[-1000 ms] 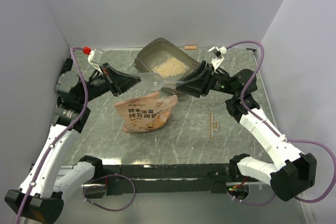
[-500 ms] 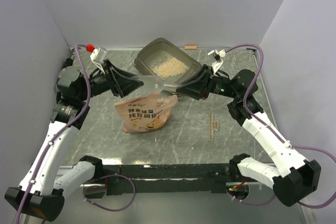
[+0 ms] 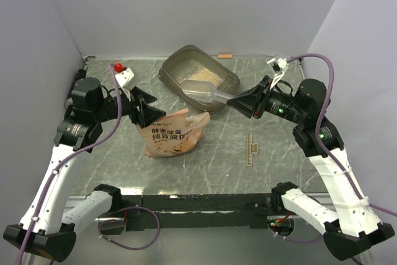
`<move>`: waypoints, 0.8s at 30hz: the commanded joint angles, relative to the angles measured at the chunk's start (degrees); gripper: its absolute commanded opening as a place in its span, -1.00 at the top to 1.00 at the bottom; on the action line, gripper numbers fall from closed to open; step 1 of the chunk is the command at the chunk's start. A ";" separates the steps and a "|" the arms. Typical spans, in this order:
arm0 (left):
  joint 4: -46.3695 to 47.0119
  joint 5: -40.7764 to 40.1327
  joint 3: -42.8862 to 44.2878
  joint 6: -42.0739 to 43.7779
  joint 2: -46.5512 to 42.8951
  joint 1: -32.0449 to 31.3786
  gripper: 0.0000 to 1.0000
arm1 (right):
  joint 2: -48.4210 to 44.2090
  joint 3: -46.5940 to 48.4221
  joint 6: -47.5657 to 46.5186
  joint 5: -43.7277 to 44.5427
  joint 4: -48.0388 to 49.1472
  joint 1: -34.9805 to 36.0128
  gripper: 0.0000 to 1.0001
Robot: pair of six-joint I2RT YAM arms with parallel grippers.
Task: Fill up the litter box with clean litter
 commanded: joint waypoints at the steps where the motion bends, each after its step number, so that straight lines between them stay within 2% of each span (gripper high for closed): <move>1: -6.36 5.79 1.54 12.82 -1.01 -0.20 -0.51 | -0.88 3.49 -4.40 3.72 -10.80 -0.63 1.00; 5: -10.40 4.83 2.42 15.37 1.80 -3.00 -0.50 | -1.15 2.62 -5.37 4.60 -13.88 -0.63 1.00; 9: -12.17 -0.60 1.72 16.78 4.17 -5.82 -0.50 | -2.64 0.95 -5.98 4.34 -14.77 -0.63 1.00; 16: -10.41 -7.82 0.40 17.83 7.16 -7.40 -0.51 | -3.70 0.68 -6.95 3.20 -15.73 -0.72 1.00; 18: -10.41 -8.71 0.40 18.10 8.04 -7.93 -0.46 | -3.43 0.77 -7.04 3.46 -16.78 -0.63 1.00; 19: -10.76 -9.84 0.32 18.19 8.31 -8.37 -0.39 | -3.35 0.77 -7.47 3.64 -16.96 -0.54 1.00; 20: -11.02 -10.37 0.14 18.54 8.66 -8.81 -0.10 | -3.08 0.68 -7.74 3.90 -17.75 -0.63 1.00; 23: -12.69 -13.09 -0.21 19.50 10.15 -11.00 0.52 | -2.12 1.82 -9.76 5.04 -19.50 -0.63 1.00; 24: -13.04 -14.06 -0.47 19.68 10.68 -11.79 0.98 | -1.16 2.26 -11.07 5.04 -20.82 -0.72 1.00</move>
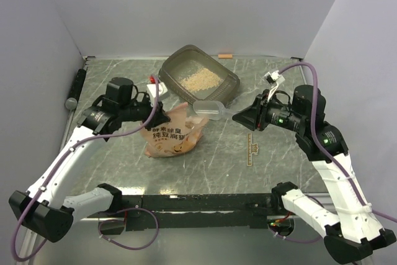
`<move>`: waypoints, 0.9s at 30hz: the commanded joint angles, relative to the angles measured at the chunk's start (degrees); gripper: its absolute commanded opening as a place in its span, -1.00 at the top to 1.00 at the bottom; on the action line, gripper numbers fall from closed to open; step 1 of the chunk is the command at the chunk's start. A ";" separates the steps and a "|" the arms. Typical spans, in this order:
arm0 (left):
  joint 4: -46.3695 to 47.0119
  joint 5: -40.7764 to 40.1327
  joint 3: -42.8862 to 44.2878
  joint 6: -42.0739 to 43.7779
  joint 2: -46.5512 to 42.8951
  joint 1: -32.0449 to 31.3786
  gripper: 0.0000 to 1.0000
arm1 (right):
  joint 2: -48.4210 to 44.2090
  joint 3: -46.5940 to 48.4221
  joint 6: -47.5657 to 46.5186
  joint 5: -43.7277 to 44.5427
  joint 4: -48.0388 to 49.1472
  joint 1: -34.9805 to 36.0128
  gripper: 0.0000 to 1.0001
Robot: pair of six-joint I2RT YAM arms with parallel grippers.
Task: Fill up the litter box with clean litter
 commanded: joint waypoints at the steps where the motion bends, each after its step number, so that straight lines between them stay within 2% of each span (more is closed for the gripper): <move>1: -1.86 -5.35 -0.58 2.22 1.55 -3.93 0.99 | 2.02 3.13 -4.34 1.15 -3.45 -0.28 1.00; 7: 4.02 -13.34 -6.03 -0.94 -3.19 -8.33 0.99 | 7.64 9.11 -13.66 4.31 -10.13 4.37 1.00; 12: 10.88 -19.84 -11.65 -3.05 -11.79 -9.30 0.99 | 10.89 13.24 -20.77 7.65 -11.19 7.45 1.00; 16: 11.76 -23.10 -13.41 -2.97 -15.67 -9.65 0.99 | 14.50 16.32 -23.33 9.06 -11.46 9.82 1.00; 22: 12.99 -23.90 -15.70 -2.44 -21.04 -9.65 0.99 | 20.29 23.18 -28.95 7.49 -15.05 11.58 1.00; 27: 16.24 -22.14 -18.16 -3.06 -22.97 -9.65 0.99 | 23.11 23.53 -34.84 7.05 -17.16 12.55 1.00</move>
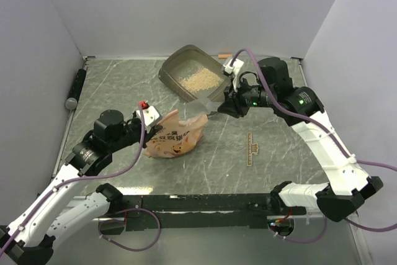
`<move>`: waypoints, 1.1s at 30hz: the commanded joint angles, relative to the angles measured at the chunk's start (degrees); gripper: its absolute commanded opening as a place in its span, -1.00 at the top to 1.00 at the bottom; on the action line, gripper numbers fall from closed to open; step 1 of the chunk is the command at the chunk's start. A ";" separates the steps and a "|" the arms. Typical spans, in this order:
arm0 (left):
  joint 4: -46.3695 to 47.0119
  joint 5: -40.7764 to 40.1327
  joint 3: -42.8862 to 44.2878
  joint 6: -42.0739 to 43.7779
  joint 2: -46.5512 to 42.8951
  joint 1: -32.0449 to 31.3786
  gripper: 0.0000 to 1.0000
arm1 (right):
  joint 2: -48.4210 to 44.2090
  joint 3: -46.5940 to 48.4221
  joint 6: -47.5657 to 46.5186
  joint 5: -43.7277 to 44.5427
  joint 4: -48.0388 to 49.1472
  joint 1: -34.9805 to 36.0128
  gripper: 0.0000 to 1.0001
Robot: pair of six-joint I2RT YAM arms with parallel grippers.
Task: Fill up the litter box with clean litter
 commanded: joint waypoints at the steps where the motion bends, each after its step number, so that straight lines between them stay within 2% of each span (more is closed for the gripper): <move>1: 5.32 -0.79 -0.96 -0.98 -2.43 0.03 0.99 | 2.46 2.27 -7.26 -1.67 -2.57 0.84 1.00; 11: 8.57 -3.07 -3.08 -1.51 -2.61 -1.37 0.98 | 1.15 1.65 -13.95 -5.02 -1.86 1.37 1.00; 27: 17.53 -1.84 -3.77 1.39 1.70 -6.20 0.98 | -1.49 -2.21 -18.34 -5.72 -3.88 1.45 1.00; 33: 16.92 -3.16 -3.34 2.62 2.49 -7.35 0.99 | -1.66 -3.01 -19.66 -7.22 -5.03 1.89 1.00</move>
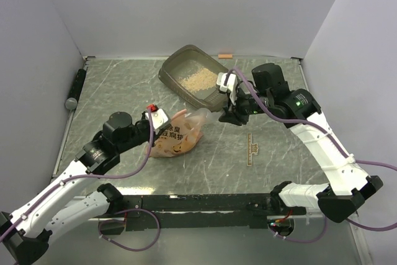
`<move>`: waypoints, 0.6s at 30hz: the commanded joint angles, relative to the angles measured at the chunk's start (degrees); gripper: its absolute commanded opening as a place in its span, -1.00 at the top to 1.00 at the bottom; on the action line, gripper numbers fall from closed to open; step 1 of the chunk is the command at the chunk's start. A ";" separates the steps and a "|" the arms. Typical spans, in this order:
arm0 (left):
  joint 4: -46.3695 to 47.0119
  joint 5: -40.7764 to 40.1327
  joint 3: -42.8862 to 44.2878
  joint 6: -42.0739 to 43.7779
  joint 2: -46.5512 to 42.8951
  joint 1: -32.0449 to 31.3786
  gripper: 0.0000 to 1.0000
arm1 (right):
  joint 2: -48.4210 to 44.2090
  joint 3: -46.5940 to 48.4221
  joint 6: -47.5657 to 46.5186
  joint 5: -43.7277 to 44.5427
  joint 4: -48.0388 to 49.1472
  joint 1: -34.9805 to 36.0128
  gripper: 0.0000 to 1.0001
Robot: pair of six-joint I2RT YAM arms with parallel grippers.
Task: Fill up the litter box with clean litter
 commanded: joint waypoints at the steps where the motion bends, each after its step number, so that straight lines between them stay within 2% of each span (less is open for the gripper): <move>1: 5.97 0.14 0.42 1.38 0.29 -1.28 0.98 | -1.46 -0.51 -3.16 -3.00 -0.55 0.80 1.00; 10: 8.96 -2.32 -2.04 1.47 -0.42 -2.68 0.99 | -2.25 -0.69 -3.87 -1.42 -3.62 2.03 1.00; 18: 11.68 -3.20 -3.53 1.56 -1.29 -4.26 0.98 | 0.64 -2.27 -2.82 -4.93 -4.15 2.65 1.00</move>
